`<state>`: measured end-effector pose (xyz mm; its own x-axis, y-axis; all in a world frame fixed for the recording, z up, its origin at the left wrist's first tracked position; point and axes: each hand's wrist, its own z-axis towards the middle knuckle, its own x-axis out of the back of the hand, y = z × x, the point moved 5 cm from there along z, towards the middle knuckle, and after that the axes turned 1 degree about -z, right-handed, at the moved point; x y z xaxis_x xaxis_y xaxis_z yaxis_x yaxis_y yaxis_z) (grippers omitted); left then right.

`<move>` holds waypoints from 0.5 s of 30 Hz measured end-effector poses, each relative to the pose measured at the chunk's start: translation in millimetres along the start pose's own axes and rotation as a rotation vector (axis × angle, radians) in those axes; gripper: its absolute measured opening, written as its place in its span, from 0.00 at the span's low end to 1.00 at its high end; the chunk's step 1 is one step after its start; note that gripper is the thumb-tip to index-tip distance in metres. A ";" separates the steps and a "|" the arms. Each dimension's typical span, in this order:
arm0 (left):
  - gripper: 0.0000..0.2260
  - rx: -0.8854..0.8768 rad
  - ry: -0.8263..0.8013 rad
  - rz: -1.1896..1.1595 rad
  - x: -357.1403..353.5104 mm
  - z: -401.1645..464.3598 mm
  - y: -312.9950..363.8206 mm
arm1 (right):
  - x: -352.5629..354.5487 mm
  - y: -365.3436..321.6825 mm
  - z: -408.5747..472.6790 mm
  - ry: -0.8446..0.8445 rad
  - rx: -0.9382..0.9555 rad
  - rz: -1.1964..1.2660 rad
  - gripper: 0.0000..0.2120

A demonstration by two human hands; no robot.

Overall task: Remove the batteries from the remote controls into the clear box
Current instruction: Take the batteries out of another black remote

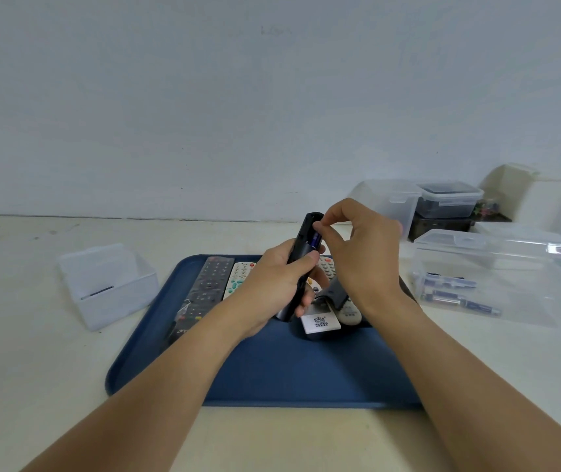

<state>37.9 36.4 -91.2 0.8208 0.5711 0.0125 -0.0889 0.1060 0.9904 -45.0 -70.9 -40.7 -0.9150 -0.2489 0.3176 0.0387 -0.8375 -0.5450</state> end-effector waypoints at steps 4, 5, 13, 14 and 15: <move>0.05 -0.029 0.036 0.080 2.1 1.4 -1.7 | -6.2 -2.6 -2.7 -0.050 -0.043 0.007 0.04; 0.05 -0.032 0.040 0.095 2.5 1.5 -2.5 | -7.1 -3.0 -2.7 -0.055 -0.052 0.030 0.04; 0.13 0.001 0.034 0.052 -5.8 -0.8 -4.3 | -10.1 2.6 -1.6 -0.071 -0.177 0.175 0.06; 0.13 0.001 0.033 0.047 -7.6 -1.4 -4.1 | -9.9 3.0 -1.5 -0.067 -0.190 0.194 0.06; 0.13 0.005 0.035 0.045 -8.7 -2.2 -3.9 | -10.2 3.0 -1.5 -0.066 -0.200 0.202 0.06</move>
<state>29.9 32.8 -95.4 0.7958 0.6034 0.0521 -0.1224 0.0760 0.9896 -36.1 -70.1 -46.8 -0.8683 -0.4375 0.2337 0.1315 -0.6573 -0.7421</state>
